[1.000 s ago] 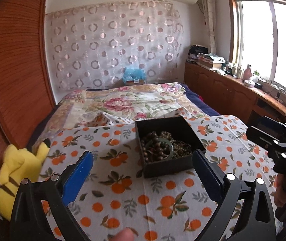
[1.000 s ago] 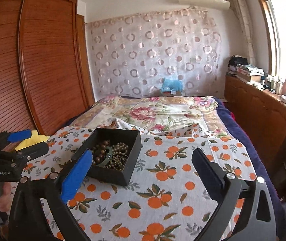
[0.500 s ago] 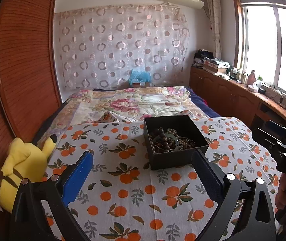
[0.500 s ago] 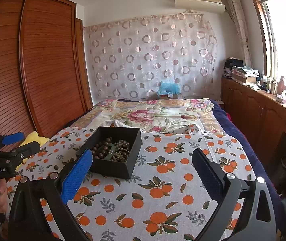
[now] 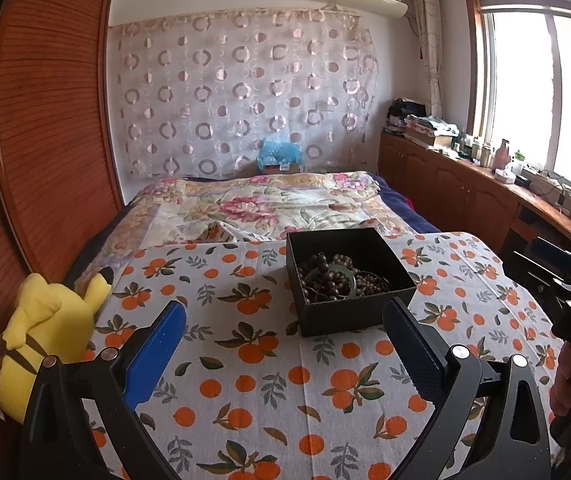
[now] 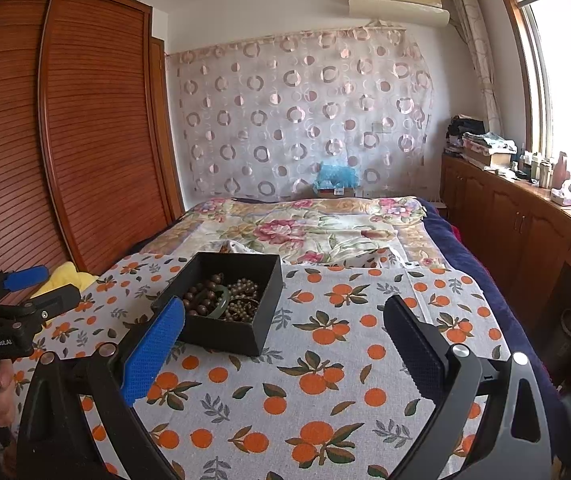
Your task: Organize jewelry
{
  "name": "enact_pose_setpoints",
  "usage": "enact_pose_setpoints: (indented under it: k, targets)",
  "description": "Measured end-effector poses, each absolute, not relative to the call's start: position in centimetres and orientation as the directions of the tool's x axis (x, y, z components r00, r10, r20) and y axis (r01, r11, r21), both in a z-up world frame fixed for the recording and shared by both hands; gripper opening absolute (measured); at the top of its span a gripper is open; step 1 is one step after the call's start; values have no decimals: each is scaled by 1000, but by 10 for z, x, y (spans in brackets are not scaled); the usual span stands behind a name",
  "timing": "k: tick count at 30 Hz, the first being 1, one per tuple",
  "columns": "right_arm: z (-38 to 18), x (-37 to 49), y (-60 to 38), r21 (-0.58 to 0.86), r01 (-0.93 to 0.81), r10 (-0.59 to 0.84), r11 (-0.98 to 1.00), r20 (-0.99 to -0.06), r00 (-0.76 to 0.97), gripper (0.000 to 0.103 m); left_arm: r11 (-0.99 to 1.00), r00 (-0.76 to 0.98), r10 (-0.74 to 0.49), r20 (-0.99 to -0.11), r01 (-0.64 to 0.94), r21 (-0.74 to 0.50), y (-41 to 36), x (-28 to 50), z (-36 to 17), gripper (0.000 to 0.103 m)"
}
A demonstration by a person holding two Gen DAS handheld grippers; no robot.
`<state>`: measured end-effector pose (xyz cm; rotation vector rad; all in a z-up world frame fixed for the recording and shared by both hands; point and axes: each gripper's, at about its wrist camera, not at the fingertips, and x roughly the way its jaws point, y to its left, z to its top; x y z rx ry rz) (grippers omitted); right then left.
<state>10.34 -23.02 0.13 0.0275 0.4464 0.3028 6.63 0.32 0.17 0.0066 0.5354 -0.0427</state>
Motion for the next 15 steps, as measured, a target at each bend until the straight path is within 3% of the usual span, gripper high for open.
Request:
enact_pose_setpoints:
  k: [15]
  targets:
    - [2, 102, -231, 94, -282, 295, 955, -418, 859, 100, 999, 870, -39, -492, 47, 5, -3, 59, 9, 95]
